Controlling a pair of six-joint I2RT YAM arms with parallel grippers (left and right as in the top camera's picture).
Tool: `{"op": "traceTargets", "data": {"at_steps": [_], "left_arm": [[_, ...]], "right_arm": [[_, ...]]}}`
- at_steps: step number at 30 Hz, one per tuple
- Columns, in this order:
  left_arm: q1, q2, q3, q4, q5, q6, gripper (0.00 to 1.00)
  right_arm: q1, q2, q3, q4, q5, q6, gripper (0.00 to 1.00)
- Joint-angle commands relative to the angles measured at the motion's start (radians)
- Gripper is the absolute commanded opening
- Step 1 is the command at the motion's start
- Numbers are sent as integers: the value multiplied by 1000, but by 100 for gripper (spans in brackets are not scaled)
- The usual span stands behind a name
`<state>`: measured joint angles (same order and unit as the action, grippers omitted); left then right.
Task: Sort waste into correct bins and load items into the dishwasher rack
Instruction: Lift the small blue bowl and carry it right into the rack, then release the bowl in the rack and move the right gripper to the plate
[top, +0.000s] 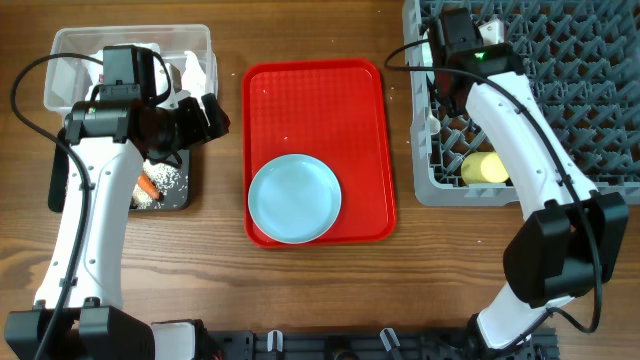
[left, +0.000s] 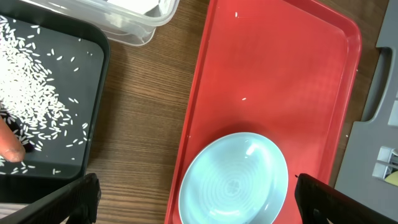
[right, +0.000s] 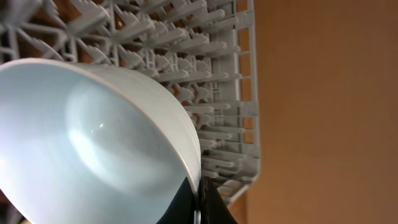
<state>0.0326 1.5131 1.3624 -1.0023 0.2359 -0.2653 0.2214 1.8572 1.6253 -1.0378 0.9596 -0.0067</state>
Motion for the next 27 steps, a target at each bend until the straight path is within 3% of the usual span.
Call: {"op": "traceTargets", "data": {"at_steps": [1, 8, 13, 17, 19, 20, 27], "left_arm": [[-5, 7, -4, 2, -2, -5, 100], [-5, 6, -4, 2, -2, -5, 100], [-5, 7, -4, 2, -2, -5, 100], [-5, 7, -4, 2, -2, -5, 100], [-5, 7, -4, 2, -2, -5, 100], [-5, 7, -4, 2, -2, -5, 100], [-5, 7, -4, 2, -2, -5, 100]], "right_arm": [[2, 11, 3, 19, -18, 77, 4], [37, 15, 3, 35, 215, -82, 4], [112, 15, 3, 135, 252, -415, 6], [174, 17, 3, 199, 251, -612, 17], [191, 19, 3, 204, 235, -682, 12], [193, 19, 3, 204, 221, -713, 4], [179, 19, 3, 208, 206, -725, 4]]}}
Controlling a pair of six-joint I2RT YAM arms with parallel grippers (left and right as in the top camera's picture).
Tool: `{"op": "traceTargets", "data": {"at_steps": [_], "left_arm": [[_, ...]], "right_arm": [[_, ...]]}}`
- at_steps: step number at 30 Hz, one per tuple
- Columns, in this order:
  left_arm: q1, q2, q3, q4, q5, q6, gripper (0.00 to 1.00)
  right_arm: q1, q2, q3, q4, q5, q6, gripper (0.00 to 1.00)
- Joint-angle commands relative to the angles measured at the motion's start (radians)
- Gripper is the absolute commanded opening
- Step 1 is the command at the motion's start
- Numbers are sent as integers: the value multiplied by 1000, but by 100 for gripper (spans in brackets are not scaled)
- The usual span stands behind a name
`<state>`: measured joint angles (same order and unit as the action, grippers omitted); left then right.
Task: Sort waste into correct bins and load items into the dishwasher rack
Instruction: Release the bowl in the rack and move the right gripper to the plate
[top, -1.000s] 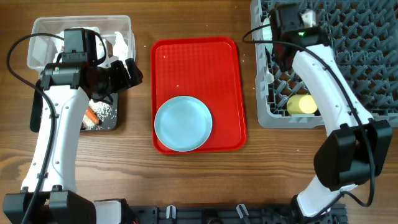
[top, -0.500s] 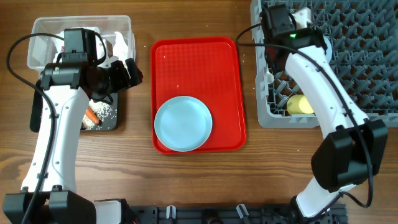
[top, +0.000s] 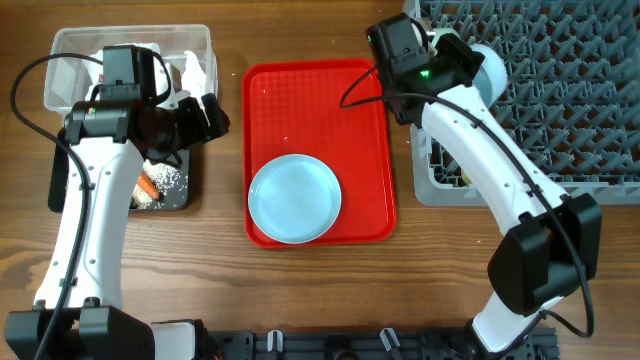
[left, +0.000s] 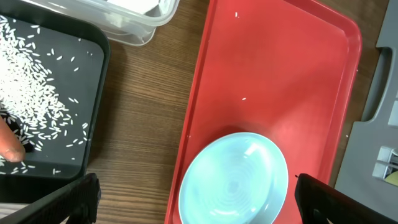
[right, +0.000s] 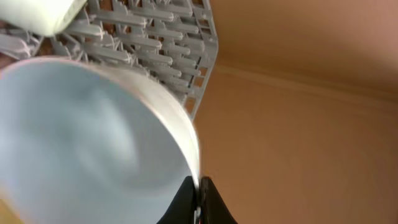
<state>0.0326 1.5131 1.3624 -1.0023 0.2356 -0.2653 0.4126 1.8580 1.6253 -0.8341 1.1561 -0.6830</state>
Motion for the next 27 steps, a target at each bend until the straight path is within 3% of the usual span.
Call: {"op": "traceTargets", "data": {"at_steps": [1, 16, 21, 27], "left_arm": [[-5, 7, -4, 2, -2, -5, 100], [-5, 7, -4, 2, -2, -5, 100], [-5, 7, -4, 2, -2, -5, 100], [-5, 7, -4, 2, -2, -5, 100]], "right_arm": [[-14, 19, 2, 4, 10, -49, 4], [-65, 117, 2, 13, 17, -44, 4], [-101, 142, 2, 32, 14, 82, 4], [-94, 142, 2, 30, 13, 111, 4]]}}
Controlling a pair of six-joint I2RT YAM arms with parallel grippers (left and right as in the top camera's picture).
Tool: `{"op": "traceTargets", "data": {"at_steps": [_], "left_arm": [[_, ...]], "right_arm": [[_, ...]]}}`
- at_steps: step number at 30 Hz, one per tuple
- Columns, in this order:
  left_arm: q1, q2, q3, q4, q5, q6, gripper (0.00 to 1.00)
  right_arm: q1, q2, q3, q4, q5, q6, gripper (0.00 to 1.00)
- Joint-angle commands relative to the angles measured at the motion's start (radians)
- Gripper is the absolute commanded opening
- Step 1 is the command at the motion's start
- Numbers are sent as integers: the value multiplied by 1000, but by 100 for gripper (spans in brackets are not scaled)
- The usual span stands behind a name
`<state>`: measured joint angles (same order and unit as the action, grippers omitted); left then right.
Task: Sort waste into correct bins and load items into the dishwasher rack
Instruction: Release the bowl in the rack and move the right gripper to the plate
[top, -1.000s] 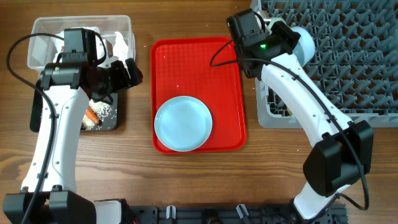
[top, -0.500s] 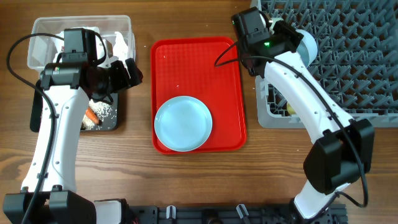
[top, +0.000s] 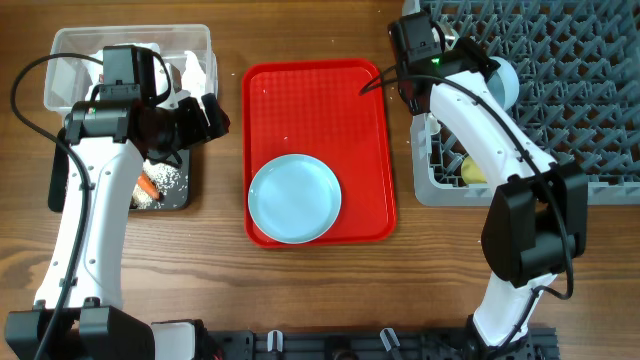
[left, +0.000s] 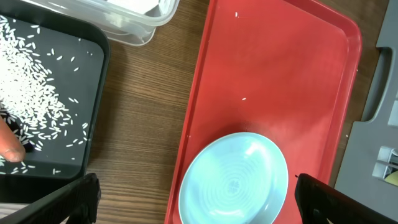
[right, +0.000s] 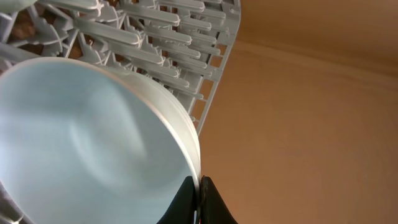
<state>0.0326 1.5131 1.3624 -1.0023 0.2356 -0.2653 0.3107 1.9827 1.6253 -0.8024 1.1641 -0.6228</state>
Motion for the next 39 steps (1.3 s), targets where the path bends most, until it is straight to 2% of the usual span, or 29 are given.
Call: {"op": "traceTargets", "data": {"at_steps": [1, 9, 18, 19, 20, 21, 22, 23, 31, 39], "left_arm": [[-5, 7, -4, 2, -2, -5, 100], [-5, 7, -4, 2, -2, -5, 100], [-5, 7, -4, 2, -2, -5, 100], [-5, 7, -4, 2, -2, -5, 100], [-5, 6, -4, 2, -2, -5, 100], [-5, 7, -4, 2, -2, -5, 100], [-5, 6, -4, 2, -2, -5, 100], [-5, 6, -4, 2, -2, -5, 100], [-5, 7, -4, 2, -2, -5, 100], [-5, 7, -4, 2, -2, -5, 100]], "right_arm": [[12, 18, 2, -2, 2, 51, 4], [67, 18, 2, -6, -141, 71, 4], [77, 18, 2, -89, -170, 137, 6], [81, 18, 2, -105, -172, 141, 11], [87, 18, 2, -122, -172, 156, 22], [97, 18, 2, -135, -172, 162, 59], [103, 18, 2, -141, -172, 162, 86], [116, 18, 2, -147, -172, 158, 100], [196, 17, 2, -148, -204, 154, 100], [210, 15, 19, -119, -201, 153, 100]]}}
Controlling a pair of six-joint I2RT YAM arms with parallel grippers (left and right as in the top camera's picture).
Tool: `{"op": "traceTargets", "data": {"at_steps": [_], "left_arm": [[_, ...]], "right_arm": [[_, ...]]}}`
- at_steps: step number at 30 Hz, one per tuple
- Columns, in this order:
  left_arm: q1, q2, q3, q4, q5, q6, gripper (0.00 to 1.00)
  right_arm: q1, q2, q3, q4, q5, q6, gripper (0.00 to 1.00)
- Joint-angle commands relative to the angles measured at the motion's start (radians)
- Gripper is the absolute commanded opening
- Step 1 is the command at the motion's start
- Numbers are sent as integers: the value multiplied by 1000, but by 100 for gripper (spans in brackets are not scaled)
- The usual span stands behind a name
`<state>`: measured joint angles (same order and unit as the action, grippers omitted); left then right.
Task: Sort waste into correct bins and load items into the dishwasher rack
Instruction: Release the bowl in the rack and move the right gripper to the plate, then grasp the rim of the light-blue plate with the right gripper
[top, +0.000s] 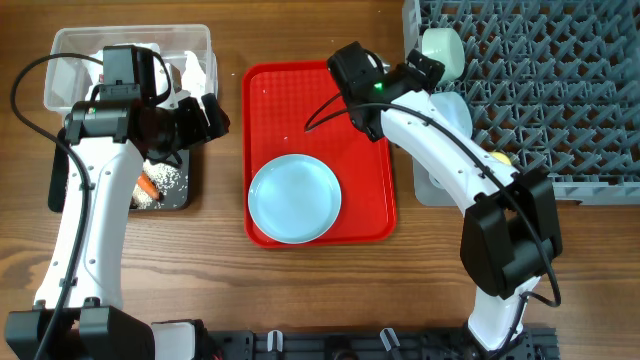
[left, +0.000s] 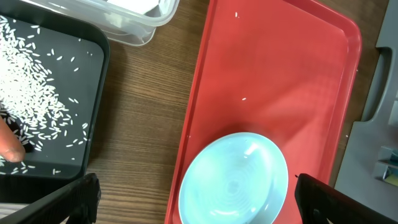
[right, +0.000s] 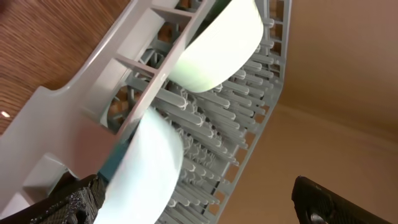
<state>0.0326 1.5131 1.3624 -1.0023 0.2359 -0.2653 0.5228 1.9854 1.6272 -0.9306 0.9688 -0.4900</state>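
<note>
A light blue plate (top: 294, 198) lies at the near end of the red tray (top: 315, 100); the left wrist view shows the plate (left: 233, 180) too. A light blue bowl (top: 451, 106) stands on edge in the grey dishwasher rack (top: 560, 90), near its left wall. My right gripper (top: 418, 68) hangs open just left of it, over the tray's far right corner. In the right wrist view the bowl (right: 149, 168) sits apart from the right gripper (right: 199, 202). My left gripper (top: 207, 113) is open and holds nothing, between the bins and the tray.
A pale green cup (top: 440, 45) rests in the rack's far left corner, a yellow item (top: 497, 157) lower down. A black bin (left: 43, 93) holds rice and scraps. A clear bin (top: 130, 50) with waste stands behind it.
My right gripper was shut on the bowl's rim over the rack. It is now open and further left, and the bowl stands in the rack. The left arm is unchanged.
My right gripper held the blue bowl by its rim at the rack's far left. Then it held it beside the rack's left edge, then over the rack's slots. Now the bowl is in the rack and the gripper is open. The left arm stayed put throughout.
</note>
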Motion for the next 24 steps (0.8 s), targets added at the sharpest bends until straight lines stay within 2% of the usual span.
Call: {"op": "traceTargets", "data": {"at_steps": [1, 6, 10, 11, 13, 17, 19, 21, 24], "left_arm": [[-5, 7, -4, 2, -2, -5, 100], [-5, 7, -4, 2, -2, -5, 100], [-5, 7, -4, 2, -2, -5, 100], [-5, 7, -4, 2, -2, -5, 100], [-5, 6, -4, 2, -2, -5, 100], [-5, 6, -4, 2, -2, -5, 100], [-5, 7, -4, 2, -2, -5, 100], [-5, 6, -4, 2, -2, -5, 100], [-5, 7, -4, 2, -2, -5, 100]], "right_arm": [[-2, 11, 22, 15, -5, 21, 100], [-2, -45, 39, 156, -18, 32, 100], [0, -119, 38, 202, -163, 212, 100], [3, -135, 38, 192, -238, 265, 100], [14, -167, 38, 132, -511, 342, 100], [21, -191, 37, 31, -1120, 344, 100], [21, -181, 13, 43, -1374, 344, 100], [23, -169, -34, 97, -1490, 365, 100], [41, -145, -129, 186, -1451, 498, 99]]}}
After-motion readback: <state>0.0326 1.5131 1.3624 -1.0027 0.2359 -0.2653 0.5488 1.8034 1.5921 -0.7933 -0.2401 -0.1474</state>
